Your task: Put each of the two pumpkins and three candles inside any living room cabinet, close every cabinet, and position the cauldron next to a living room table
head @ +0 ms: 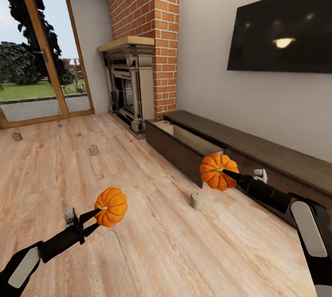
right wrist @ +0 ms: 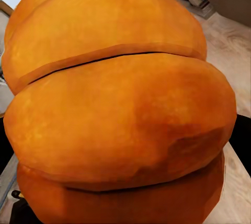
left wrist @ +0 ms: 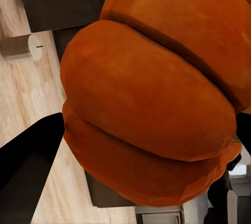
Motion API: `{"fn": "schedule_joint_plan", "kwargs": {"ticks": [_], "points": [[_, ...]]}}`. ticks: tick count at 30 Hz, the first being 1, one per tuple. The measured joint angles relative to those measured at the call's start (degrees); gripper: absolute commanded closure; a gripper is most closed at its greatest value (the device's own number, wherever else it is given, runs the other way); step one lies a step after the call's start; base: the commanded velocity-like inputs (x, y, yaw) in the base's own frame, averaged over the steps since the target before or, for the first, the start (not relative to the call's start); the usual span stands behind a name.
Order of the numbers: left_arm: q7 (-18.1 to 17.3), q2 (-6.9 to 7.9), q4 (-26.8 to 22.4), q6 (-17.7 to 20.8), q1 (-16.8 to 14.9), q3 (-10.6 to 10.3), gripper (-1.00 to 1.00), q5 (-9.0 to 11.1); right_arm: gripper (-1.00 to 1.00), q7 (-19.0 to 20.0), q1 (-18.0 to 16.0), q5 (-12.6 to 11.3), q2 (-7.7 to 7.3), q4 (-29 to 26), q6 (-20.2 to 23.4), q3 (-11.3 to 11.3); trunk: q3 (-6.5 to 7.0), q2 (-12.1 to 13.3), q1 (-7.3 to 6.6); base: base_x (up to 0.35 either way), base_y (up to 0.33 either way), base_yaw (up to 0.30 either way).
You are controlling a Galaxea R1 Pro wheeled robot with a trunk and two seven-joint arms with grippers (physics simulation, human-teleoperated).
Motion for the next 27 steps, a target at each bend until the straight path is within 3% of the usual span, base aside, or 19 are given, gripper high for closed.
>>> {"fn": "schedule_joint_plan", "kwargs": {"ticks": [27], "points": [[0.02,0.08,0.15,0.0,0.0,0.0,1.0,-0.04,1.0,0.0,0.0,-0.07,0.0,-0.08,0.03,0.02,2.09,0.0,-0.01,0.01,0.0,0.204]]}}
